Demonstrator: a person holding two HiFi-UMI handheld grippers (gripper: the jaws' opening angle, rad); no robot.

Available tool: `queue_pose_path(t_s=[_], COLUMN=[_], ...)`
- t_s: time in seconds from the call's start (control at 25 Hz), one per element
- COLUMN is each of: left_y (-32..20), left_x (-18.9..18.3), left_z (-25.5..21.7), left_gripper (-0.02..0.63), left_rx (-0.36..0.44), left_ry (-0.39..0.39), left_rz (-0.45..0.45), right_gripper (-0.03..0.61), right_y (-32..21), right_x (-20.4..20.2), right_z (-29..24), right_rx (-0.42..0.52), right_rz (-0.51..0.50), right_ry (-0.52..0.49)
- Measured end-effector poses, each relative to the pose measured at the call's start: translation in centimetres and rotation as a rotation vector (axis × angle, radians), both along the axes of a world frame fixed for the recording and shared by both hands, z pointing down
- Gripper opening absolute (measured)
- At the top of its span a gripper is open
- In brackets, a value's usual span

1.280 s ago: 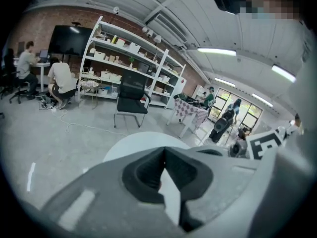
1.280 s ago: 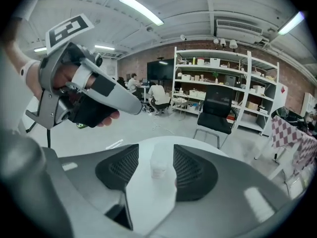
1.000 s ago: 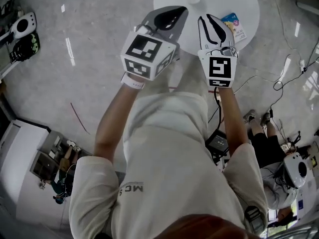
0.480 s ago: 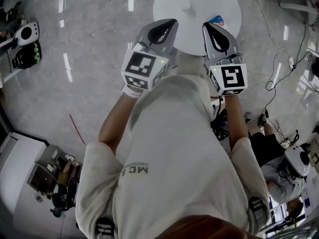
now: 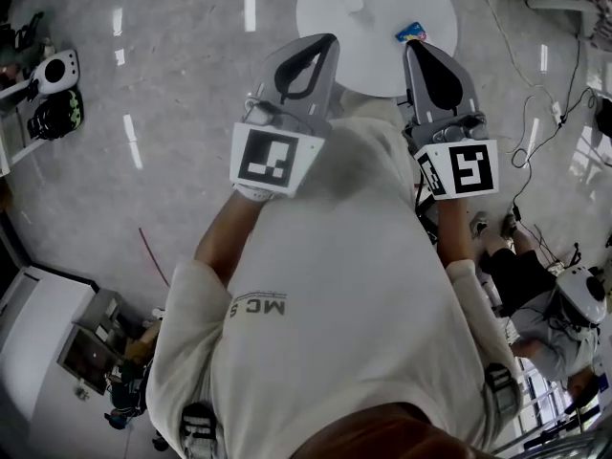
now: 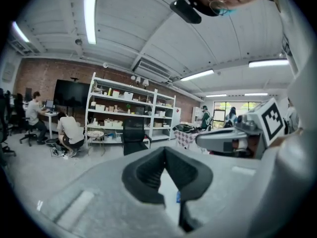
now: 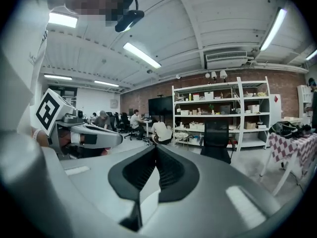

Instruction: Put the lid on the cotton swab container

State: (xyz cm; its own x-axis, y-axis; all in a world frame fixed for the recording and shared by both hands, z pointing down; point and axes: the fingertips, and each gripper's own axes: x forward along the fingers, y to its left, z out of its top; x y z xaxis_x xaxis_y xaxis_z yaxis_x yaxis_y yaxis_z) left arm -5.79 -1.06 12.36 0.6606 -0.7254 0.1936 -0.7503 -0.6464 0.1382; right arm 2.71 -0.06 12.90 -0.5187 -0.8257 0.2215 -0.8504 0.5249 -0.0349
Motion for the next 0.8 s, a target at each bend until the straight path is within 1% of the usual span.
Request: queue_pose_path(t_s=[0.2,0.4,0.8], left_y=[1.4,2.4,3.5], left_x=[-0.8,-0.5,-0.4], left_z=[-1.2,-1.3,-1.7], left_gripper=[0.0,0.0,0.0], left_rx=[0.023,0.051,0.06], left_ry=[0.011,-0.003,0.006], left_rz=[-0.013,0.007,0.004], right_gripper=[-0.002,-0.002,-0.002], right_y=[1.7,3.0,3.8], right_x=[0.0,0.4,0.7], right_z=[-0.9,-0.7,-1.4], right_rx=[0.016,0.02,0.039], right_rz=[0.041,0.068,0.079], right_ry=[-0.015,-0.017,-0.014])
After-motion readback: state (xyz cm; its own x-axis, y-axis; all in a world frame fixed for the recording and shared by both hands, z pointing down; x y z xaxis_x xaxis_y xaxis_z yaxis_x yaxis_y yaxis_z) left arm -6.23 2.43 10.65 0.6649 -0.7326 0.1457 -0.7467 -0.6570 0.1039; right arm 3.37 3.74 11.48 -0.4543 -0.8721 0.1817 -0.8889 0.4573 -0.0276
